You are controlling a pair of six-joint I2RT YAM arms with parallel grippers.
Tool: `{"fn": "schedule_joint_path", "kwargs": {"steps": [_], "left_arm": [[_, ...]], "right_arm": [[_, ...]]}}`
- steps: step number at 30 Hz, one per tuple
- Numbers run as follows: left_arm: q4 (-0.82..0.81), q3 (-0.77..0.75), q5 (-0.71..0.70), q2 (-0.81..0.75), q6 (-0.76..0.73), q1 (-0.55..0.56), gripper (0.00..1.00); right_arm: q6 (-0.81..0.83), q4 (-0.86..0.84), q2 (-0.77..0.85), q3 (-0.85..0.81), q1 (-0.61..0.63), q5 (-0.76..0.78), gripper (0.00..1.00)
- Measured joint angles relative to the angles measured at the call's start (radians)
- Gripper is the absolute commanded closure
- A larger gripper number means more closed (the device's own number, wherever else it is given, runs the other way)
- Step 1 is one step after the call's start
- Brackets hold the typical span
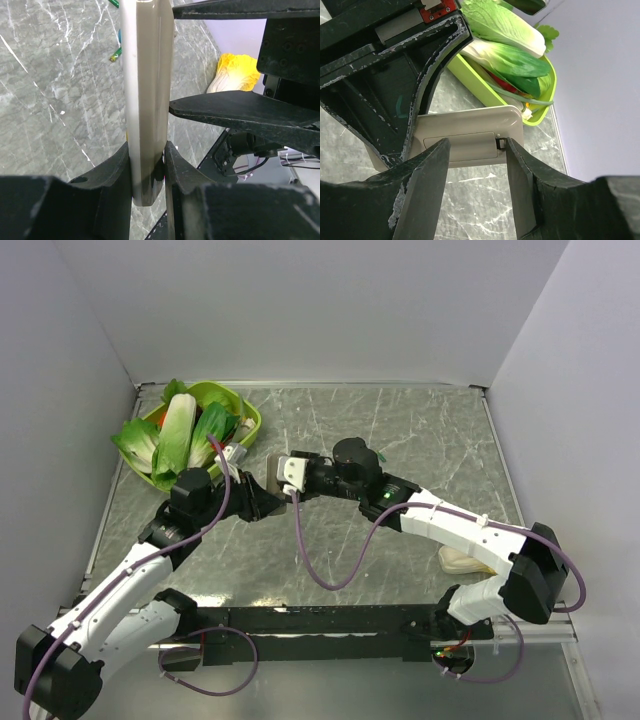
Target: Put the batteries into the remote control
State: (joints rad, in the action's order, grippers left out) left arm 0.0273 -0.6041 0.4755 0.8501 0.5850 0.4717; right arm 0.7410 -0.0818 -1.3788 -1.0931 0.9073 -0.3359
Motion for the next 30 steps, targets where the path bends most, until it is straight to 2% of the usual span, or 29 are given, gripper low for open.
{"fn": "schedule_joint_path", "kwargs": {"steps": [16,30], "left_arm": [[0.009,0.000,0.002,0.018,-0.005,-0.002,0.98],[0.065,0.000,-0.002,0.014,0.003,-0.009,0.98]], "right_arm": [[0.017,0.002,-0.017,0.002,0.000,-0.014,0.39],[-0.020,-0.027,-0.052,0.020,-0.010,-0.060,0.46]]}}
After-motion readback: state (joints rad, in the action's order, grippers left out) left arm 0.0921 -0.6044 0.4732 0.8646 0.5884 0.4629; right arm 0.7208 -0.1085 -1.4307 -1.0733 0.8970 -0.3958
